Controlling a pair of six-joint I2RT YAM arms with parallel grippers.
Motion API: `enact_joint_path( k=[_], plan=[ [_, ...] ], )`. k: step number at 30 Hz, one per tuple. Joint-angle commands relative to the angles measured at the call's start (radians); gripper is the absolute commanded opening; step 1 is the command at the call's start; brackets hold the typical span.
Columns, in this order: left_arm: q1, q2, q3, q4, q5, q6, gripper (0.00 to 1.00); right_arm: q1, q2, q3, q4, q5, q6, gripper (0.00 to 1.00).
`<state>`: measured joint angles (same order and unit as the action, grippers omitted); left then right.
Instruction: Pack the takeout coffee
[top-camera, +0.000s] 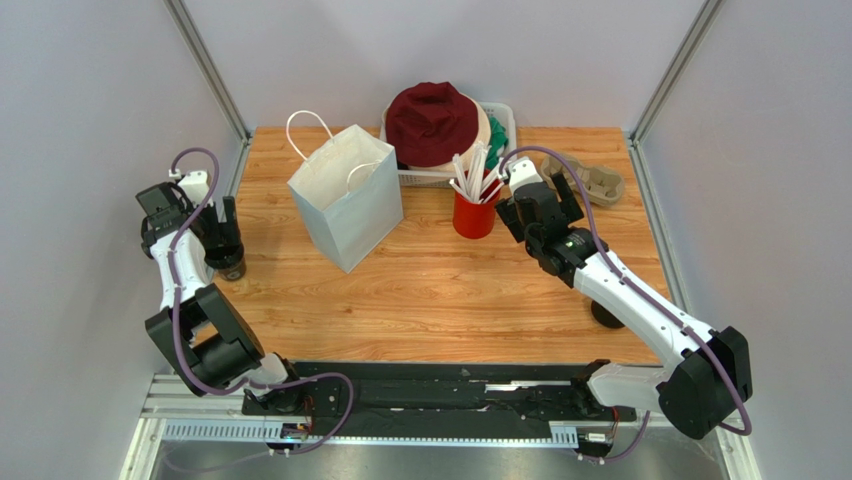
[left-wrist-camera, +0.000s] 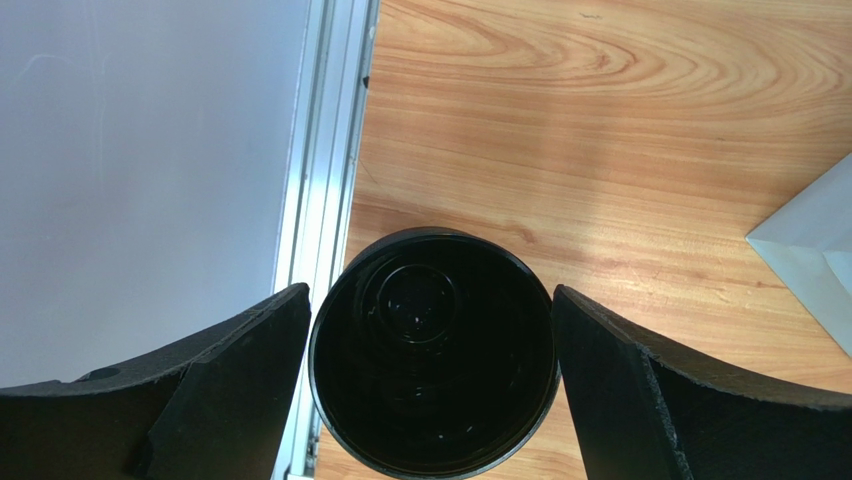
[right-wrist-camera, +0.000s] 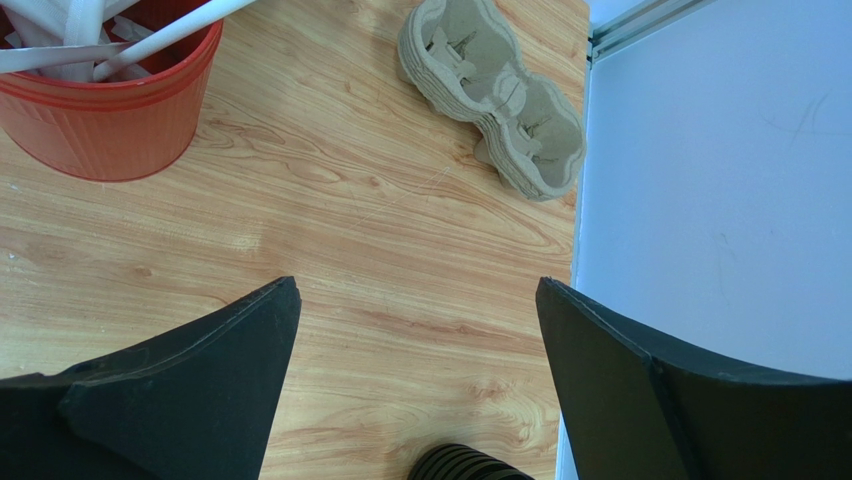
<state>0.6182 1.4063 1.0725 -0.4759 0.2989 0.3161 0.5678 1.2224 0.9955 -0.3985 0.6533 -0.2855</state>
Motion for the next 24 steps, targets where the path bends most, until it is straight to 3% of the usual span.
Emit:
enact_joint_path(
  k=[1, 24],
  plan=[
    [0.02, -0.026, 0.029, -0.033, 0.0, 0.018, 0.99, -0.003, -0.008, 0.005, 0.044, -0.001, 0.0, 0.95],
    [0.063, -0.024, 0.072, -0.049, 0.02, 0.005, 0.99, -0.003, -0.004, 0.003, 0.046, -0.001, -0.001, 0.95]
  ],
)
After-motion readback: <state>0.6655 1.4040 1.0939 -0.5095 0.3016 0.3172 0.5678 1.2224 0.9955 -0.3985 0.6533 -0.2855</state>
